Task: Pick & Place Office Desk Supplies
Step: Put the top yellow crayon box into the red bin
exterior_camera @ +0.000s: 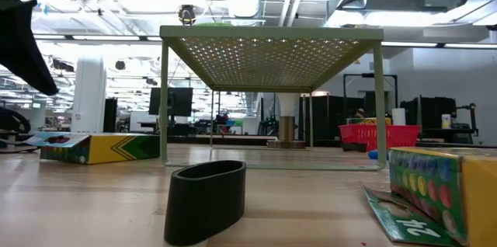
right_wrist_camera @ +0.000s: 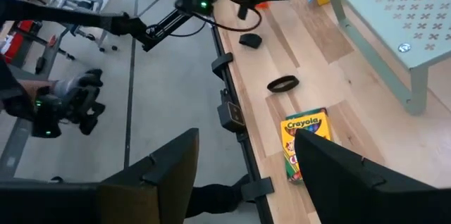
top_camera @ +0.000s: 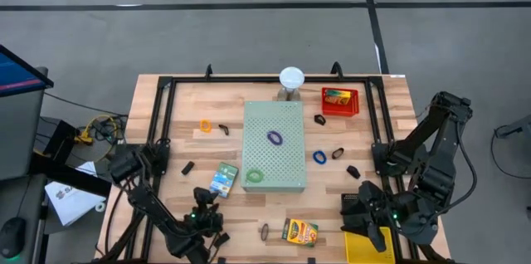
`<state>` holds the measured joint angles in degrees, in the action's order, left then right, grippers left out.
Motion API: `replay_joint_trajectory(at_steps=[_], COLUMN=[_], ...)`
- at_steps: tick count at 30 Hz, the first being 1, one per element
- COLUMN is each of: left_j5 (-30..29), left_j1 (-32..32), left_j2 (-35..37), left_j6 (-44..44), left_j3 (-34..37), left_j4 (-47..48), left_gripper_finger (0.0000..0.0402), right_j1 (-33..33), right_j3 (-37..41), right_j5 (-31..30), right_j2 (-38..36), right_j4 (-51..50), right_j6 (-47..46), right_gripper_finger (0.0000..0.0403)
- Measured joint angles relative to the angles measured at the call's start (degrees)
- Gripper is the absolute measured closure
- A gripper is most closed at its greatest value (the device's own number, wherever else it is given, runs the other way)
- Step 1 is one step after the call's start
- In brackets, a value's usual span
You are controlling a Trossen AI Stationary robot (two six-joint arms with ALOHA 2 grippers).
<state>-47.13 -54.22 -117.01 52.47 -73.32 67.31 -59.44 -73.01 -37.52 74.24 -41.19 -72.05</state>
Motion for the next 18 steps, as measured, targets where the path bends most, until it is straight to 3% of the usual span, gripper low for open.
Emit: replay_joint_trajectory(at_steps=[13,18], left_j5=[-1.4,-2.4], left_j1=[4.7,7.0], left_j2=[-5.7,-5.6], left_j6=[0.4,0.4], left_j3=[-0.1,0.0], left_j4=[0.4,0.5], left_gripper_finger=[0.0197,0.0221], right_j1=[-0.1,-0.6], right_j3=[0.0,0.0], right_j5=[0.0,0.0], right_j2=[0.0,0.0], right_j4=[4.2,4.0], right_j6=[-0.5,-0.6], right_gripper_finger=[0.0172,0.0172])
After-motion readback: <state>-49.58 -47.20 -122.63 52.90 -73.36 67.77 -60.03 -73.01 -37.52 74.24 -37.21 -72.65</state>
